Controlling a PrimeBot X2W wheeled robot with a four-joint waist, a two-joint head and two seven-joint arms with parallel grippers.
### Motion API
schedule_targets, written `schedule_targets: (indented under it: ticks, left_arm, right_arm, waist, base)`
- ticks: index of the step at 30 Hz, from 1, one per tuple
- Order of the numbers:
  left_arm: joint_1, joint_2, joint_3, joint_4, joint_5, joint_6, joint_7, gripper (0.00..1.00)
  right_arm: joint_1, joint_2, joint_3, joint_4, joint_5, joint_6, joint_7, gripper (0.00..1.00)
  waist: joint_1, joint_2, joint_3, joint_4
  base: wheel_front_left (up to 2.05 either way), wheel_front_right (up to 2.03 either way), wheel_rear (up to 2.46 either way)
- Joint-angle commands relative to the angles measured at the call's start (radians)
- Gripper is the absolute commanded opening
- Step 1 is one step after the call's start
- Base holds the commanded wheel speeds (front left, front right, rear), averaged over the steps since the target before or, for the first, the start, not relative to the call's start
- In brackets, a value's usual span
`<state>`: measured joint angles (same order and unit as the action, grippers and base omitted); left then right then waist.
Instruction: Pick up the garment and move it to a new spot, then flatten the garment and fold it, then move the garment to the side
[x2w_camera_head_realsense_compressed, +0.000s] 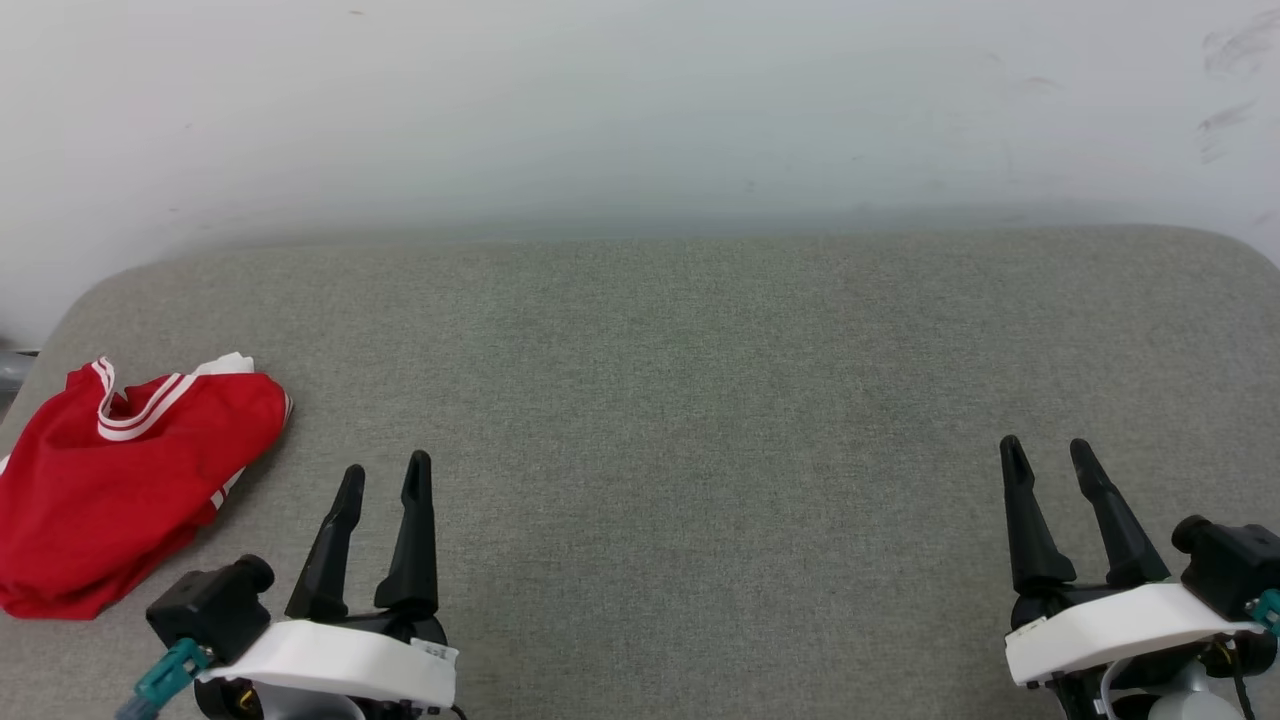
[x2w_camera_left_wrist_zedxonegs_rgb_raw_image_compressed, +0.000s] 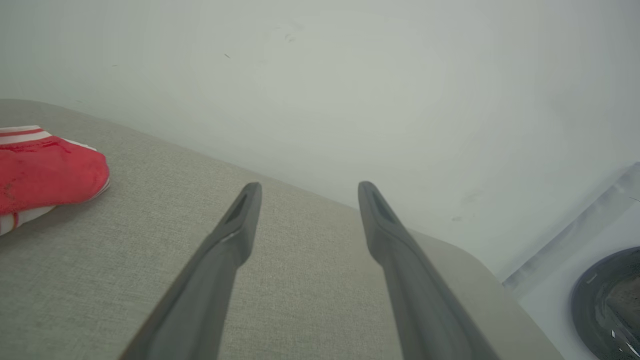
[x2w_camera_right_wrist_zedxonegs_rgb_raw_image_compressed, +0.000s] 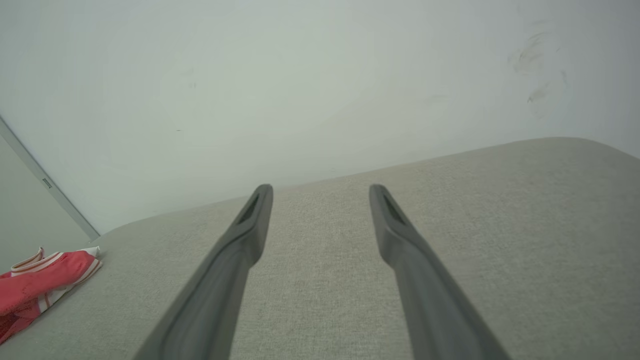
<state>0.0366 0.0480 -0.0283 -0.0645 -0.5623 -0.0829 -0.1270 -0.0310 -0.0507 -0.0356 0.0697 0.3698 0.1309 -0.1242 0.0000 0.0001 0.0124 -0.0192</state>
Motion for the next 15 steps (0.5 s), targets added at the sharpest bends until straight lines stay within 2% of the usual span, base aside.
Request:
schedule_targets:
  ticks: [1, 15]
  left_arm:
    - [0.001, 0.006, -0.013, -0.019, 0.039, 0.012, -0.011, 1.0]
    - [0.001, 0.085, -0.167, -0.028, 0.209, 0.148, -0.047, 1.0]
  right_arm:
    - [0.004, 0.0, 0.002, -0.013, -0.041, 0.0, -0.013, 1.0]
    - [0.004, 0.0, 0.013, -0.019, -0.218, 0.0, -0.049, 1.0]
  waist:
    - [0.0, -0.0001, 0.0, -0.001]
    - [0.0, -0.0001, 0.006, -0.009]
  base:
    - [0.0, 0.0, 0.0]
    - [0.0, 0.0, 0.0]
